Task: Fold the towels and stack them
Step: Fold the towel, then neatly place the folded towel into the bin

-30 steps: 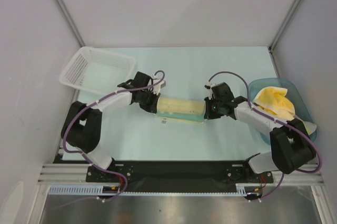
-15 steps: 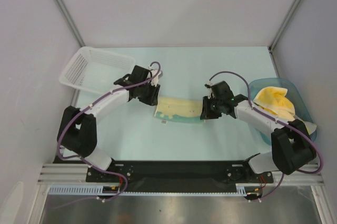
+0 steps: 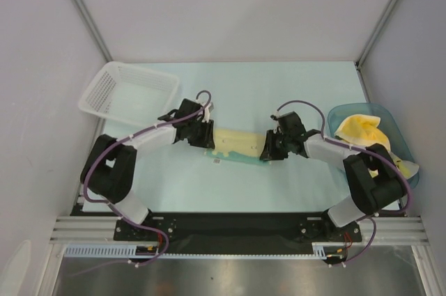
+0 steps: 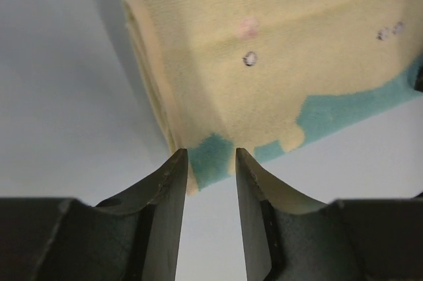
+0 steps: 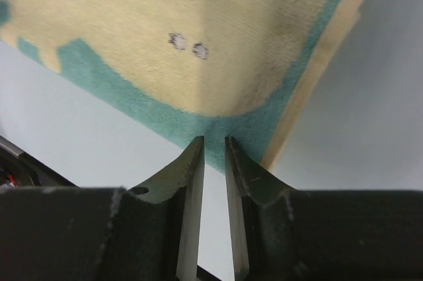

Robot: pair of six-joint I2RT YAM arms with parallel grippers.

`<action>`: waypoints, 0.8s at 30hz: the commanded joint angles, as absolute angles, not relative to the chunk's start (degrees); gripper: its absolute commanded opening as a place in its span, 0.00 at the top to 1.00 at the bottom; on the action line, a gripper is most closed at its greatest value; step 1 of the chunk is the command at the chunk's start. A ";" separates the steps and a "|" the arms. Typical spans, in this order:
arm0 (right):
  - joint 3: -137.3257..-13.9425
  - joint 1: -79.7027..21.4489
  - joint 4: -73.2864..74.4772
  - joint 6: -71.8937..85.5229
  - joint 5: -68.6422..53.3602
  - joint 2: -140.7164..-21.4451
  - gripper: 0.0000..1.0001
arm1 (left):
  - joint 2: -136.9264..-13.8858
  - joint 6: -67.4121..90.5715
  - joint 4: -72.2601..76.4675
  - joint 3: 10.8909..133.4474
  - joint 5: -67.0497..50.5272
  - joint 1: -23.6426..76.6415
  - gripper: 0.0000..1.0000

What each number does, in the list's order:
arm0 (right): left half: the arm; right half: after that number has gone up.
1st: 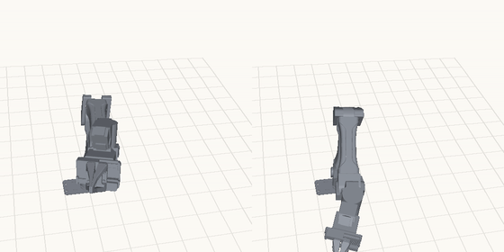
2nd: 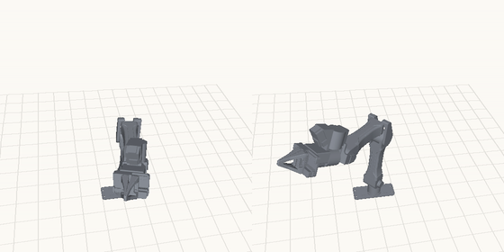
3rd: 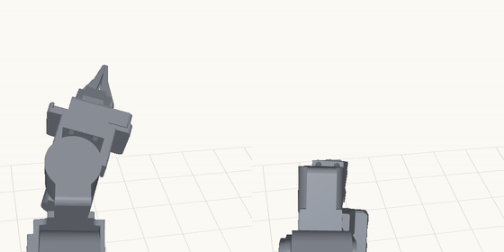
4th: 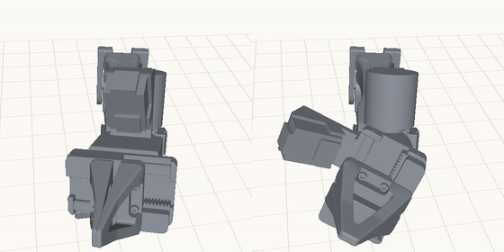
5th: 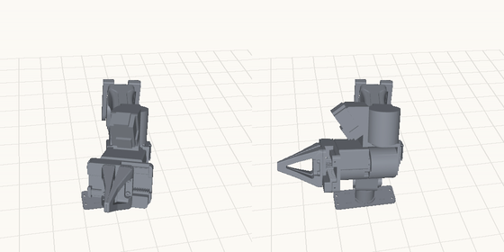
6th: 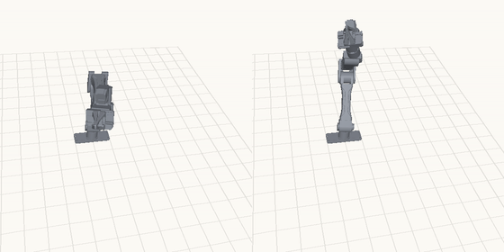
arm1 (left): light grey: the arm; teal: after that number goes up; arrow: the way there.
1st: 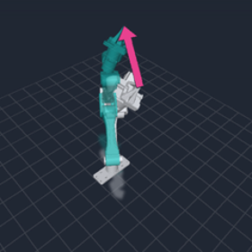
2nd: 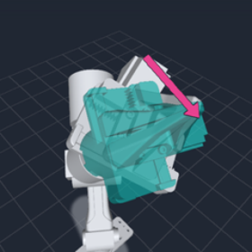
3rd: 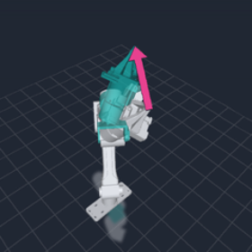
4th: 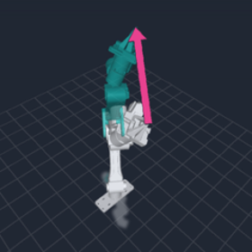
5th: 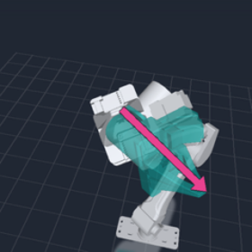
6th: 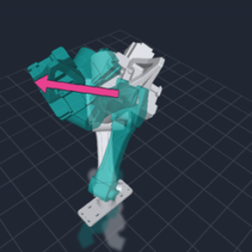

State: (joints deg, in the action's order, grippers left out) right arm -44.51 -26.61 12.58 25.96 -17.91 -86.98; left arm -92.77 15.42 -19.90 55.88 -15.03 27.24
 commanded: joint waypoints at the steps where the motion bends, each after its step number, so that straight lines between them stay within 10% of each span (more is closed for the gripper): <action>1: -43.24 -26.54 8.88 27.25 -18.90 -87.37 0.75 | -94.12 18.98 -19.24 59.22 -8.63 27.34 0.59; 24: -38.15 -20.13 3.95 27.25 -14.60 -84.55 0.76 | -103.00 14.94 -19.77 62.93 -16.09 23.91 0.43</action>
State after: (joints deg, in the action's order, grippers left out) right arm -38.28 -20.23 6.57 27.44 -16.97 -84.64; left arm -102.02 16.40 -21.61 63.18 -14.63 24.23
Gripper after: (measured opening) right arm 0.251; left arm 0.572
